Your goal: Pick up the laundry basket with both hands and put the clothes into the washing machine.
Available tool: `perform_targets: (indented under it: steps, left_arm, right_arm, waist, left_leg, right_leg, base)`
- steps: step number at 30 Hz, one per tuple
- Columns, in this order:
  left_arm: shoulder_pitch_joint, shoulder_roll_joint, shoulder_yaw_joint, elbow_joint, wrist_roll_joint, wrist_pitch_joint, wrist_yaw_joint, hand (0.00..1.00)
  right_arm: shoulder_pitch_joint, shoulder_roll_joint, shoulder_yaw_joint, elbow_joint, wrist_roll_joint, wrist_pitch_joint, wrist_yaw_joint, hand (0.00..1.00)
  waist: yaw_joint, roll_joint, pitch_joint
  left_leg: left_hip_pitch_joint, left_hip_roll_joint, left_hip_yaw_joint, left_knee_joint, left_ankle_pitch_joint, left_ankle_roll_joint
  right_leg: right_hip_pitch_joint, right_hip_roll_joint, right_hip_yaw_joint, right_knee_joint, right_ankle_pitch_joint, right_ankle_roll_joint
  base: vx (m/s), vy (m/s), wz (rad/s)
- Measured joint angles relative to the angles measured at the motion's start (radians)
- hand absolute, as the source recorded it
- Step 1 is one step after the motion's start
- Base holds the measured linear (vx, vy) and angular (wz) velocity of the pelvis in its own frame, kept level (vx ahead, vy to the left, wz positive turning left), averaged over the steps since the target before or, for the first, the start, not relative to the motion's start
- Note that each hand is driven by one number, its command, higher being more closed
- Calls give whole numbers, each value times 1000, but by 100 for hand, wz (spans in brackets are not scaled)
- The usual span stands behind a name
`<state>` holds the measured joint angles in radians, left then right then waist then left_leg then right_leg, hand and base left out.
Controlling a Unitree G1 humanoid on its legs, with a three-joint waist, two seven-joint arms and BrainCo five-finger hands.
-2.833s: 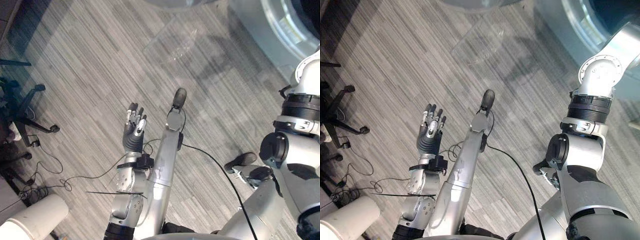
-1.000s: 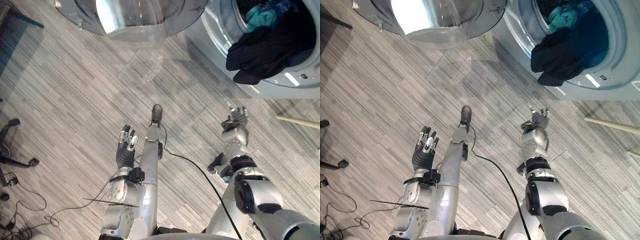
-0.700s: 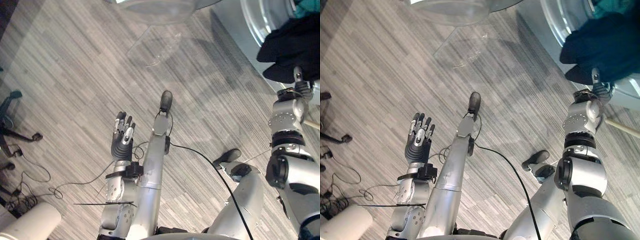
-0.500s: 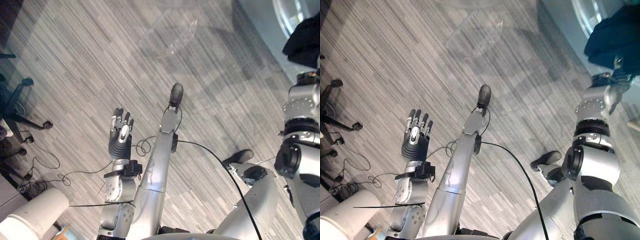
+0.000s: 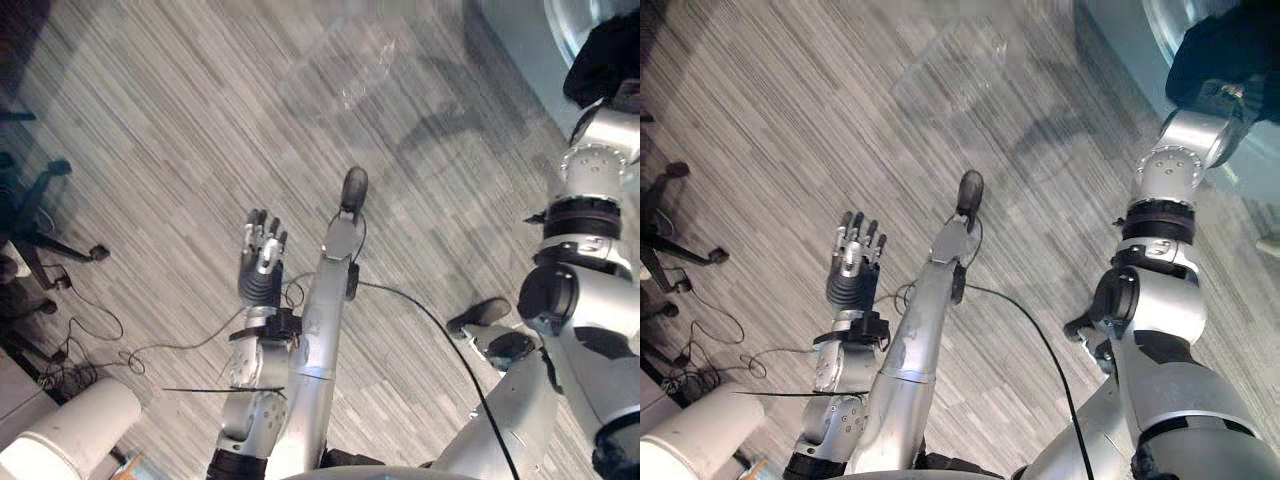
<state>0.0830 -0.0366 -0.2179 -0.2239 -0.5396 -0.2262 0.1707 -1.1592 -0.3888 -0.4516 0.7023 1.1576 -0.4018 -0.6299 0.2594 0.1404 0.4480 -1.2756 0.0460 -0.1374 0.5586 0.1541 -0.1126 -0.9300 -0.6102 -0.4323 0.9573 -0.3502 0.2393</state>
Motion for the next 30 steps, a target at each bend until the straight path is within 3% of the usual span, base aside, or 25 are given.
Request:
perform_targets:
  steps: [2,3,5,7,10,14,17,18,20,21,22,24,26,27,28,30]
  left_arm:
    - [15,8,23,-31,0,-5,-18,0]
    - [21,10,44,-36,-1,-6,-17,0]
    - [23,15,44,-21,-2,0,-16,0]
    - [26,42,-6,-10,-19,8,-27,0]
    - [40,35,-27,-15,-20,3,-62,0]
    - [55,2,9,0,-40,3,-84,0]
    - [84,-17,29,-1,-56,-3,-91,0]
    - [88,-20,31,1,-56,-4,-97,0]
    - [133,-16,23,-10,-56,-4,-116,0]
    - [148,-14,21,-16,-56,-3,-126,0]
    - [169,-13,24,-24,-56,-3,-130,0]
    - [178,-13,31,-22,-56,-2,-126,0]
    - [172,-19,26,-17,-56,3,-124,0]
    - [172,-19,22,-5,-56,4,-122,0]
    - [173,-18,22,3,-56,5,-105,0]
    - [169,-13,14,-3,-57,-5,-80,0]
  right_arm:
    - [16,-5,52,-158,-90,-28,43,100]
    - [8,-29,68,-325,-130,-34,78,100]
    - [17,-33,59,-399,-142,-64,95,100]
    - [83,-1,77,-370,-128,-45,95,100]
    - [103,38,85,-370,-84,-43,76,100]
    - [109,33,16,-402,-83,-82,64,100]
    - [108,23,91,-377,-70,-80,67,100]
    - [108,13,123,-364,-74,-70,70,100]
    - [106,-41,285,-304,-121,35,121,100]
    - [106,-54,314,-296,-143,62,137,100]
    - [103,-66,352,-294,-181,92,164,100]
    - [85,-67,355,-277,-245,106,195,100]
    - [73,-84,304,-253,-308,107,185,100]
    - [60,-88,247,-241,-343,113,164,100]
    - [40,-84,198,-218,-394,131,122,100]
    - [4,-83,149,-211,-415,155,55,100]
  waist:
    - [7,0,0]
    - [10,0,0]
    - [4,-1,0]
    - [11,-6,3]
    - [49,-5,2]
    - [33,-4,3]
    - [23,-1,14]
    - [22,-2,20]
    - [13,-7,29]
    - [7,-9,31]
    - [6,-24,40]
    - [6,-55,62]
    - [0,-72,76]
    - [0,-72,76]
    - [2,-72,76]
    - [8,-71,75]
  left_leg:
    - [9,14,10,29,-16,6]
    - [22,43,7,24,-15,4]
    - [62,61,9,-5,-11,0]
    - [188,79,44,-111,5,-2]
    - [311,105,82,-267,54,-3]
    - [321,92,76,-299,82,-15]
    - [321,115,83,-266,68,4]
    - [321,122,86,-254,68,4]
    - [272,164,90,-162,62,-3]
    - [255,172,87,-138,60,-6]
    - [230,196,78,-100,42,-29]
    - [218,214,47,-92,8,-71]
    - [226,209,24,-170,53,-77]
    - [274,196,40,-306,122,-64]
    - [338,193,98,-447,152,-63]
    - [374,193,163,-540,123,-65]
  right_leg:
    - [2,-3,4,16,0,-2]
    - [12,-4,-49,16,11,-31]
    - [46,-8,-96,1,28,-56]
    - [113,-7,-113,-46,53,-72]
    - [170,54,-95,-159,91,-70]
    - [216,58,-116,-222,106,-46]
    - [198,84,-56,-226,106,-43]
    - [191,96,-32,-235,103,-42]
    - [161,155,14,-201,97,-51]
    - [147,162,25,-182,95,-52]
    - [114,180,39,-147,81,-48]
    - [82,196,55,-99,46,-57]
    - [75,184,33,-78,30,-73]
    - [75,168,10,-83,29,-82]
    - [71,147,3,-82,31,-91]
    - [66,123,2,-96,44,-110]
  base:
    - [40,-7,-26]
    - [-3,-37,-39]
    - [-7,-30,-33]
    - [8,-43,-33]
    - [28,-35,-33]
    - [91,6,21]
    - [60,11,-16]
    - [-20,-45,-52]
    - [-54,-97,-58]
    - [-67,-108,-48]
    - [-81,-102,-34]
    - [-80,-132,-16]
    - [-41,-113,43]
    - [-26,-123,66]
    - [-9,-87,62]
    - [-6,-55,39]
